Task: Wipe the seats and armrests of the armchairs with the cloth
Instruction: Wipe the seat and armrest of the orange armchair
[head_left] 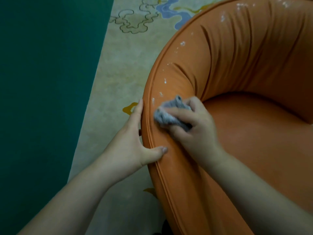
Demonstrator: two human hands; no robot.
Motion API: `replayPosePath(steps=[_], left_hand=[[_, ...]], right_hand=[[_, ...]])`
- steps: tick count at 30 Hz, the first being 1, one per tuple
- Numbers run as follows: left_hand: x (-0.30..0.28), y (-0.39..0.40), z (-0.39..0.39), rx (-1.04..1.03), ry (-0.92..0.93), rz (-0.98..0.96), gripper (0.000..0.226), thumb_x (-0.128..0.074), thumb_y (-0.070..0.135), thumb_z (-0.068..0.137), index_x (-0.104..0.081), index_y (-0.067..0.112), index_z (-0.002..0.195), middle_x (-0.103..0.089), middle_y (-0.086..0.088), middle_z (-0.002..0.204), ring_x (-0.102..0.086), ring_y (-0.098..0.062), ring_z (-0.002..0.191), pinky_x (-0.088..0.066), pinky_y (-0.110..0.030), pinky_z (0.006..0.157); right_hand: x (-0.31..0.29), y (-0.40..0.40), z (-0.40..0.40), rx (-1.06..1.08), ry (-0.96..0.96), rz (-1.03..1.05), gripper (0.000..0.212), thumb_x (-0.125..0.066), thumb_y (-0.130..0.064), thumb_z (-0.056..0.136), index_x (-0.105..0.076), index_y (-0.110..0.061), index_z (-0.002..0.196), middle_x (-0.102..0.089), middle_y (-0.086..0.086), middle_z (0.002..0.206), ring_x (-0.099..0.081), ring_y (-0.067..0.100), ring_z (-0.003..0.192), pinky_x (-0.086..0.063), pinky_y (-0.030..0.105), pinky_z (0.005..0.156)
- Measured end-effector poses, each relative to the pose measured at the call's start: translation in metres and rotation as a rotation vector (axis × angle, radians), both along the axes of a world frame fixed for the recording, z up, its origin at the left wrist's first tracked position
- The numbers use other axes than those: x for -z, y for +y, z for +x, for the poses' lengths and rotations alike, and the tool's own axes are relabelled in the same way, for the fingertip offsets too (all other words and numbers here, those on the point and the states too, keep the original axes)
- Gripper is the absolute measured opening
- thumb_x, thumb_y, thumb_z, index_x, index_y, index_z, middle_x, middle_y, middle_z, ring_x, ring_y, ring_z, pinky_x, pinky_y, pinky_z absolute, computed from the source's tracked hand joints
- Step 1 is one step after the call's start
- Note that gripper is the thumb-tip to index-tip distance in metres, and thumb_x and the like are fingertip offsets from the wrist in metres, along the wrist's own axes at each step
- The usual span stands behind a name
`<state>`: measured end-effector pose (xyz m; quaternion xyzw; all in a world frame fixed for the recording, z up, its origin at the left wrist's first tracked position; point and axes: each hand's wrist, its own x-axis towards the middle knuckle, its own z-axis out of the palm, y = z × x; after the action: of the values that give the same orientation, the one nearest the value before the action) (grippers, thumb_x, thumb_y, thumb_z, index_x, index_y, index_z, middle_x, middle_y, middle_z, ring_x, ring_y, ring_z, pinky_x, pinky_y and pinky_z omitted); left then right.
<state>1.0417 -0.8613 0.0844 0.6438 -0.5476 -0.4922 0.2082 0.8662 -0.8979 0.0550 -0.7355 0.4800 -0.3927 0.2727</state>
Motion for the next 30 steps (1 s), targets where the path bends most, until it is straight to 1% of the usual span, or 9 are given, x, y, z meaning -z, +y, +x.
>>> replayPosePath(steps=[7, 11, 14, 17, 19, 22, 25, 28, 30], left_hand=[[-0.007, -0.015, 0.003, 0.016, -0.002, 0.035, 0.123, -0.085, 0.032, 0.065, 0.002, 0.049, 0.15, -0.036, 0.041, 0.125, -0.055, 0.002, 0.112, -0.052, -0.025, 0.092], [-0.008, -0.025, 0.006, 0.022, -0.043, 0.007, 0.121, -0.086, 0.035, 0.064, -0.002, 0.049, 0.15, -0.031, 0.045, 0.124, -0.051, 0.012, 0.107, -0.046, -0.01, 0.087], [-0.004, -0.034, 0.006, 0.031, -0.032, -0.01, 0.122, -0.087, 0.032, 0.065, -0.002, 0.043, 0.152, -0.034, 0.031, 0.138, -0.052, 0.007, 0.114, -0.049, -0.022, 0.094], [-0.005, -0.043, 0.005, 0.051, -0.025, -0.008, 0.126, -0.086, 0.041, 0.06, 0.0, 0.043, 0.152, -0.035, 0.024, 0.145, -0.053, -0.003, 0.12, -0.05, -0.033, 0.097], [-0.007, -0.049, 0.005, 0.066, -0.036, -0.018, 0.129, -0.085, 0.042, 0.055, 0.0, 0.041, 0.153, -0.035, 0.026, 0.143, -0.053, -0.003, 0.12, -0.051, -0.034, 0.097], [-0.006, -0.056, 0.008, 0.093, -0.029, -0.021, 0.132, -0.085, 0.042, 0.052, 0.001, 0.039, 0.153, -0.038, 0.042, 0.125, -0.052, 0.008, 0.116, -0.051, -0.023, 0.092], [-0.004, -0.063, 0.014, 0.149, -0.029, 0.017, 0.136, -0.09, 0.042, 0.056, 0.006, 0.039, 0.153, -0.034, 0.041, 0.125, -0.048, 0.016, 0.108, -0.045, -0.005, 0.083], [-0.01, -0.073, 0.019, 0.217, -0.045, 0.052, 0.139, -0.082, 0.055, 0.049, 0.012, 0.044, 0.15, -0.027, 0.028, 0.142, -0.045, 0.005, 0.116, -0.042, -0.007, 0.081], [-0.013, -0.08, 0.022, 0.262, -0.03, 0.062, 0.138, -0.081, 0.056, 0.047, 0.013, 0.047, 0.149, -0.028, 0.026, 0.142, -0.044, 0.006, 0.116, -0.043, -0.008, 0.083]], right_hand=[[-0.011, -0.03, 0.015, 0.096, 0.025, 0.014, 0.032, -0.075, -0.013, 0.074, -0.073, -0.018, 0.106, -0.049, 0.003, 0.093, -0.056, 0.024, 0.089, -0.048, 0.034, 0.077], [-0.012, -0.022, 0.021, 0.22, -0.203, 0.116, 0.025, -0.07, -0.037, 0.08, -0.073, -0.023, 0.1, -0.049, -0.006, 0.089, -0.054, 0.003, 0.085, -0.044, 0.014, 0.075], [-0.008, -0.012, 0.026, 0.306, -0.159, 0.157, 0.031, -0.063, -0.051, 0.08, -0.072, -0.022, 0.084, -0.051, -0.004, 0.084, -0.057, 0.016, 0.082, -0.048, 0.027, 0.07], [-0.01, -0.023, 0.024, 0.435, -0.167, 0.192, 0.031, -0.063, -0.039, 0.086, -0.059, -0.016, 0.065, -0.051, 0.0, 0.075, -0.054, 0.014, 0.073, -0.045, 0.029, 0.065], [-0.016, -0.028, 0.029, 0.432, -0.247, 0.192, 0.016, -0.066, -0.032, 0.086, -0.063, -0.018, 0.08, -0.057, -0.002, 0.08, -0.056, 0.007, 0.075, -0.044, 0.023, 0.067], [-0.022, -0.03, 0.04, 0.398, -0.256, 0.218, 0.042, -0.067, -0.036, 0.083, -0.055, -0.023, 0.122, -0.065, -0.002, 0.105, -0.062, 0.009, 0.094, -0.05, 0.024, 0.079], [-0.018, -0.031, 0.037, 0.49, -0.188, 0.231, 0.027, -0.065, -0.029, 0.087, -0.065, -0.018, 0.112, -0.066, -0.003, 0.106, -0.06, 0.009, 0.098, -0.05, 0.03, 0.087], [-0.017, -0.03, 0.028, 0.625, -0.281, 0.294, 0.009, -0.058, -0.029, 0.091, -0.065, -0.023, 0.092, -0.064, -0.01, 0.088, -0.059, 0.005, 0.085, -0.05, 0.028, 0.075], [-0.025, -0.031, 0.035, 0.581, -0.27, 0.252, 0.012, -0.056, -0.037, 0.09, -0.062, -0.027, 0.087, -0.06, -0.012, 0.081, -0.058, 0.004, 0.079, -0.045, 0.02, 0.067]])
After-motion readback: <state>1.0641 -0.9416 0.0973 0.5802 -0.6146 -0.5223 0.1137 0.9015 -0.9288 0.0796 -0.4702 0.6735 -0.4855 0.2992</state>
